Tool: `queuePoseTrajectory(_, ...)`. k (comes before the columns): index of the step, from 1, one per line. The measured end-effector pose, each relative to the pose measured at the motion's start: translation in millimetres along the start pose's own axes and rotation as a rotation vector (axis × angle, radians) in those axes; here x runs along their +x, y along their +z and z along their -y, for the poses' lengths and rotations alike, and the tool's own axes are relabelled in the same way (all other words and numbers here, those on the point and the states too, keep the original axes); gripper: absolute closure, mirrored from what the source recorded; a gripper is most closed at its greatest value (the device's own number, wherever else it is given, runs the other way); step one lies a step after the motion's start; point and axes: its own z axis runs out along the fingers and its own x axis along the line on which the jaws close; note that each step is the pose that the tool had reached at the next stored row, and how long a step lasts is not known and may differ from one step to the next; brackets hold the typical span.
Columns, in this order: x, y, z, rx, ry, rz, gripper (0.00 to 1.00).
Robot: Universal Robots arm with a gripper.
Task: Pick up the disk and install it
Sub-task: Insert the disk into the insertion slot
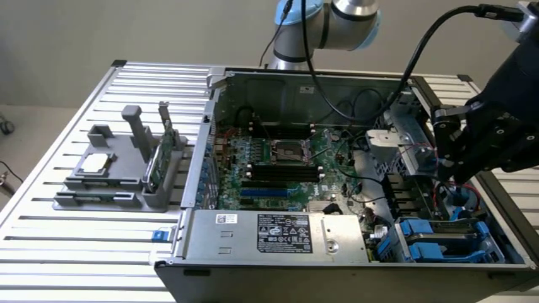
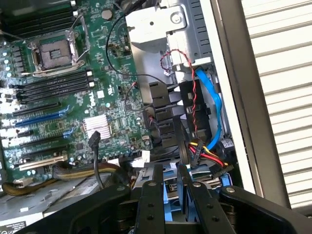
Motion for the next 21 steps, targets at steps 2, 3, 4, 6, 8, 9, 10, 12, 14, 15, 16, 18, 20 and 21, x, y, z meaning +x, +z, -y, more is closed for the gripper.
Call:
queuePoseTrajectory(2, -1.5, 0.2, -0.4, -0.0090, 0.008, 0.0036, 0.74)
queuePoseTrajectory(3, -3.1, 0.3, -0.8, -0.0128, 0.010, 0.0047, 0.74)
queuePoseTrajectory(4, -5.2, 0.5, -1.3, -0.0163, 0.011, 0.0054, 0.74)
queuePoseTrajectory(6, -10.2, 1.1, -2.5, -0.0201, 0.013, 0.0056, 0.74)
queuePoseTrajectory(8, -15.0, 1.8, -3.7, -0.0214, 0.018, 0.0058, 0.74)
queuePoseTrajectory(9, -17.1, 2.0, -4.2, -0.0215, 0.021, 0.0062, 0.74)
queuePoseTrajectory(10, -18.8, 2.4, -4.6, -0.0216, 0.024, 0.0066, 0.74)
queuePoseTrajectory(12, -20.4, 3.4, -4.9, -0.0218, 0.037, 0.0083, 0.74)
queuePoseTrajectory(14, -20.5, 4.3, -4.8, -0.0219, 0.069, 0.0124, 0.74)
queuePoseTrajectory(15, -20.5, 5.0, -4.7, -0.0225, 0.087, 0.0146, 0.74)
queuePoseTrajectory(16, -20.6, 5.7, -4.6, -0.0230, 0.106, 0.0170, 0.74)
queuePoseTrajectory(18, -20.6, 6.8, -4.5, -0.0234, 0.142, 0.0215, 0.74)
queuePoseTrajectory(20, -20.6, 7.9, -4.3, -0.0241, 0.178, 0.0260, 0.74)
queuePoseTrajectory(21, -20.6, 8.5, -4.3, -0.0244, 0.196, 0.0283, 0.74)
